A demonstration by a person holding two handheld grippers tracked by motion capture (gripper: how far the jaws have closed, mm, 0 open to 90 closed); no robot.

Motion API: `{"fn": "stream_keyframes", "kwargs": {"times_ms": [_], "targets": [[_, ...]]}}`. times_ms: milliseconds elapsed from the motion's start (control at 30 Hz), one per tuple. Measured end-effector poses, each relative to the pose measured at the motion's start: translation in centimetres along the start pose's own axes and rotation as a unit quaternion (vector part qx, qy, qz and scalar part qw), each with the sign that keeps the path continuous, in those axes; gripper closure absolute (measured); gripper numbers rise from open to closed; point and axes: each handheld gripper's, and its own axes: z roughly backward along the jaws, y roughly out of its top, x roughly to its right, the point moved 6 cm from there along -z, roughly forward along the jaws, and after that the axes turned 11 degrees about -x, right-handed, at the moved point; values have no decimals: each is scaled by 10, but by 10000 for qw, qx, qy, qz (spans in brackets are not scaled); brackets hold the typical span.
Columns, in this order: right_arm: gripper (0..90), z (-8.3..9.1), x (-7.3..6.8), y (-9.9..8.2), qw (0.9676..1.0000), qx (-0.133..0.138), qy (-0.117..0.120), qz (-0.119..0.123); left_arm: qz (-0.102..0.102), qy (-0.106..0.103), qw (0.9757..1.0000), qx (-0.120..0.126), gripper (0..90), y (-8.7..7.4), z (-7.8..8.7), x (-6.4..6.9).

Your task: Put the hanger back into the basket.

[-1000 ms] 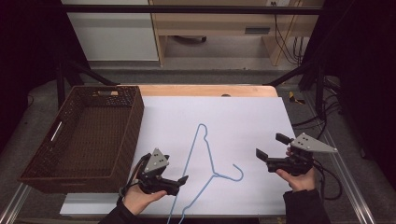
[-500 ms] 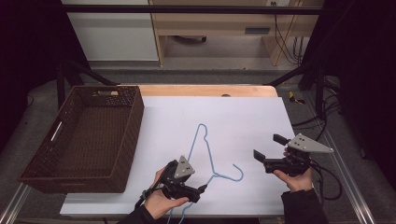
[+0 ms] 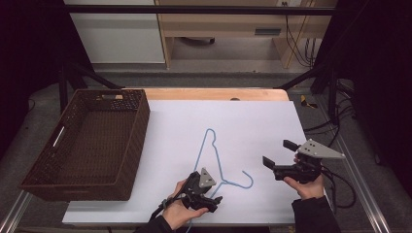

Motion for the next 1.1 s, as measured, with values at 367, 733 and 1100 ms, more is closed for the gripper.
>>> {"fn": "stream_keyframes", "kwargs": {"times_ms": [367,733,1100], "targets": [[42,-1,0,0,10000,-11,2,11,116,34,9996,-237,559,-2,-9,2],[43,-1,0,0,10000,-12,4,10,236,227,9991,-254,696,-3,-12,5],[43,-5,-2,-1,10000,-52,11,1,404,371,9980,-302,793,-2,-13,8]]}}
